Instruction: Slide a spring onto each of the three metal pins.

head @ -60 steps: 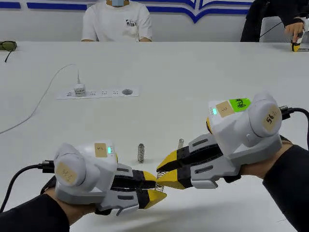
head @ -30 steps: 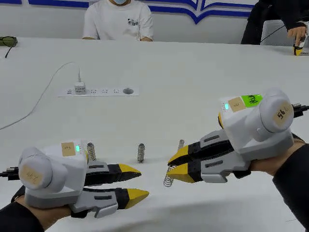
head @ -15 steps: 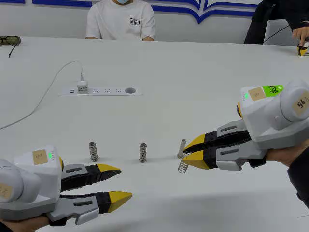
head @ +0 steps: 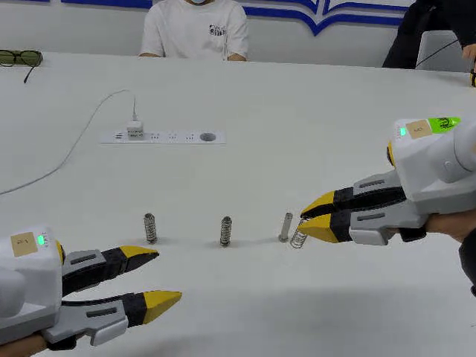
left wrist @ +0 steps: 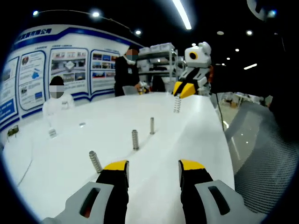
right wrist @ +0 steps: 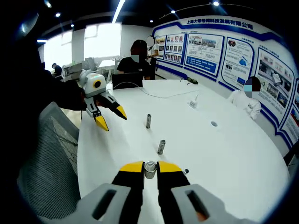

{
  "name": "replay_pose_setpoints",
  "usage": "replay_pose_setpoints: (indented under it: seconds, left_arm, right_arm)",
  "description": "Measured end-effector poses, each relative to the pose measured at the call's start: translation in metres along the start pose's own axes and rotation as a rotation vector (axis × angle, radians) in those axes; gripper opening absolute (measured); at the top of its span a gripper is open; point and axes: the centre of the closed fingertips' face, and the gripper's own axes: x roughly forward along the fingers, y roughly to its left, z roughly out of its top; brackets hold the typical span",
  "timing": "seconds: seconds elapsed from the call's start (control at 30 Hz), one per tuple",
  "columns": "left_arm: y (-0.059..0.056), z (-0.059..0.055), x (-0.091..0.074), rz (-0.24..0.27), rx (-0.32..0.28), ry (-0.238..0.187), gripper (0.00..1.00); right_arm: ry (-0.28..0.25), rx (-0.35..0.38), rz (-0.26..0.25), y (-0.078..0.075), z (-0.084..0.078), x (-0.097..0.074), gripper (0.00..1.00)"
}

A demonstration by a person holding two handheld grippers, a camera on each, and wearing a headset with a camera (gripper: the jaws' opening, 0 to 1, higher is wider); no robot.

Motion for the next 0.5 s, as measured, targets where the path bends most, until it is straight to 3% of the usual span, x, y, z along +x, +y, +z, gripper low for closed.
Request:
replay_pose_setpoints:
  seconds: [0.5]
  left_arm:
    - [0.012,-0.006,-0.018,0.061,-0.039,-0.01,0.52]
  right_arm:
    - [0.018,0.019,-0.079,-0.037,-0.003,-0.006,0.11]
